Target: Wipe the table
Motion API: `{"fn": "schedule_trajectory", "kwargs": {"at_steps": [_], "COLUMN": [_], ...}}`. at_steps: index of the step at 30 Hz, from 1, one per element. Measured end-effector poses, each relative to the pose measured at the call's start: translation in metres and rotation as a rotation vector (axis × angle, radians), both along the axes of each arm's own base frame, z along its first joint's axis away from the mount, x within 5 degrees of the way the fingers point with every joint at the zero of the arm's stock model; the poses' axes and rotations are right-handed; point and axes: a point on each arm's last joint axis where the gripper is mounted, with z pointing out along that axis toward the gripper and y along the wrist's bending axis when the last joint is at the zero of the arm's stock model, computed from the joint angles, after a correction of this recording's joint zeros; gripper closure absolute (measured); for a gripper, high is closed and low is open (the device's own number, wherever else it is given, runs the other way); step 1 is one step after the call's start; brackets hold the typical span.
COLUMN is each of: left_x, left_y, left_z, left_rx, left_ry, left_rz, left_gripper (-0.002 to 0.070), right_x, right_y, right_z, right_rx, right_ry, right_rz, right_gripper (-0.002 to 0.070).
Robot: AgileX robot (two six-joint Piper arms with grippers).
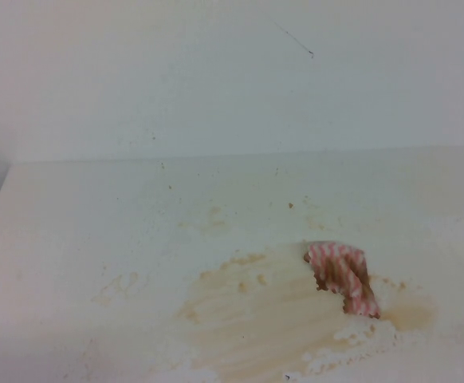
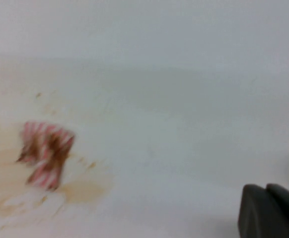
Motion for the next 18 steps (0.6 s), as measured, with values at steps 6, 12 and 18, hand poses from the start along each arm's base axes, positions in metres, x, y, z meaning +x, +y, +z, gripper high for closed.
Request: {"fn": "schedule_trajectory", "kwargs": {"at_steps": [6, 12, 18], "left_x": [0.000, 0.000, 0.000], "left_y": [0.000, 0.000, 0.000], "left_z": [0.000, 0.000, 0.000], "left_rx": [0.000, 0.000, 0.000], "left_ry": [0.000, 0.000, 0.000], "left_rz": [0.000, 0.000, 0.000], "left_gripper": [0.0678, 0.0678, 0.0678], "right_x": [0.016, 0.033, 0.041], "right_y": [-0.008, -0.005, -0.004], "right_z": [0.001, -0.055, -0.098], "right_rx": [-0.200, -0.145, -0.061], "right_ry": [-0.350, -0.311, -0.176], "right_rz": [-0.051, -0.035, -0.055], "right_gripper": [0.0678, 0.0678, 0.0678]}}
